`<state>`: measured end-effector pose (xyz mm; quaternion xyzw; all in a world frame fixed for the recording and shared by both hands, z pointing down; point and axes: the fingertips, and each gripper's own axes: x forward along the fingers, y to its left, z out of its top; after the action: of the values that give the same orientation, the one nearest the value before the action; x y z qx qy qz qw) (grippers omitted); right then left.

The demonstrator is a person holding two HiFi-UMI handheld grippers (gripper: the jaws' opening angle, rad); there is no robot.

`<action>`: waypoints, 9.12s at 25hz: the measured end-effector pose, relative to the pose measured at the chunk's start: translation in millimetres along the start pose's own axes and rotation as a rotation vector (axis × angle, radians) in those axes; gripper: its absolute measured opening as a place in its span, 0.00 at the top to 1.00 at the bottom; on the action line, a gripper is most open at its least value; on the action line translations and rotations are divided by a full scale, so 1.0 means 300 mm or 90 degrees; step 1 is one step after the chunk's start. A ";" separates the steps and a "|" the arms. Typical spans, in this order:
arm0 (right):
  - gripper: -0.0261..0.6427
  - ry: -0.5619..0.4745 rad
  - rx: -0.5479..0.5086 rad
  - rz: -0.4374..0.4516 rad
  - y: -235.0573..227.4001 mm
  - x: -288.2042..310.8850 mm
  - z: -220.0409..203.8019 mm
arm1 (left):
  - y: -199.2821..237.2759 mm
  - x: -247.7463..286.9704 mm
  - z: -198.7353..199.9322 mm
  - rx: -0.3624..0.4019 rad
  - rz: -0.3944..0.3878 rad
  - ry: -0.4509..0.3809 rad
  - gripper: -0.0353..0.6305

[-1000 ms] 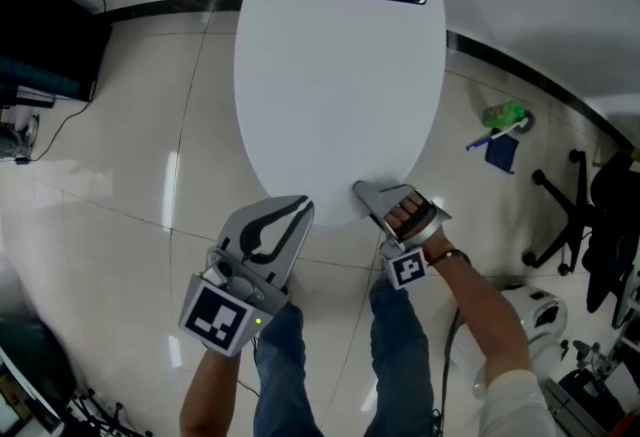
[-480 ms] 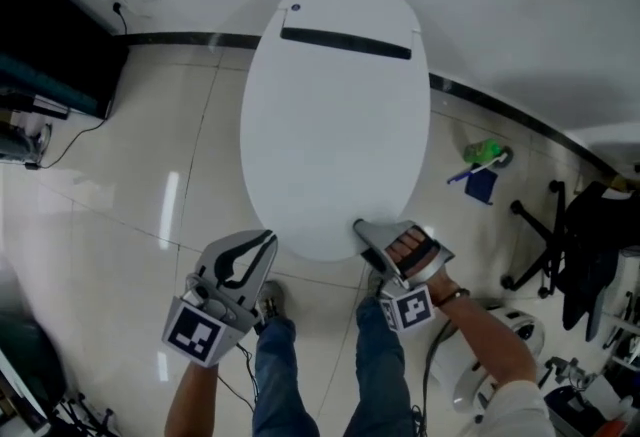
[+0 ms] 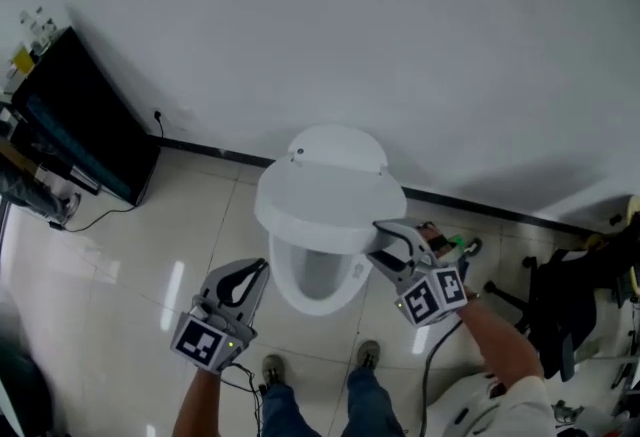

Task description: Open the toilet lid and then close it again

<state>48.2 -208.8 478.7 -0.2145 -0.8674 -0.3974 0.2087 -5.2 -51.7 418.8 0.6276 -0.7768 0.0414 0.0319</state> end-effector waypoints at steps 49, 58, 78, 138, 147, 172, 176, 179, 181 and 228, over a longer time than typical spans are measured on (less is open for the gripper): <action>0.72 -0.125 0.233 -0.178 -1.067 -0.026 0.031 | -0.028 0.087 0.274 -0.062 0.098 -0.029 0.94; 0.72 -0.230 0.388 -0.107 -0.407 -0.455 0.284 | -0.130 -0.031 0.510 -0.011 0.032 -0.048 0.94; 0.72 -0.259 0.534 -0.132 0.041 -0.597 0.333 | -0.372 -0.101 0.372 -0.050 -0.054 -0.001 0.94; 0.35 -0.218 0.637 0.259 -0.616 0.305 -1.025 | -0.242 0.539 0.085 -0.116 0.190 0.021 0.94; 0.27 -0.305 0.556 0.441 -0.737 0.498 -0.936 | -0.214 0.717 -0.088 -0.110 0.154 0.014 0.94; 0.37 -0.087 -0.071 0.183 -0.021 0.338 -0.790 | -0.378 0.222 -0.150 -0.087 0.316 0.058 0.94; 0.38 -0.056 -0.171 0.101 0.114 0.349 -0.833 | -0.461 0.063 -0.269 -0.117 0.348 0.070 0.94; 0.37 -0.034 -0.243 0.048 0.216 0.348 -0.870 | -0.514 -0.019 -0.343 -0.134 0.351 0.069 0.94; 0.37 -0.020 -0.287 0.013 0.272 0.360 -0.905 | -0.534 -0.056 -0.389 -0.139 0.349 0.066 0.94; 0.32 -0.318 0.399 0.252 -0.187 -0.617 0.153 | -0.513 0.158 0.385 -0.074 0.170 -0.008 0.94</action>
<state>161.1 -244.5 319.1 -0.3923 -0.9120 -0.0038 0.1202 135.5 -142.0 312.6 0.5157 -0.8548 -0.0037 0.0577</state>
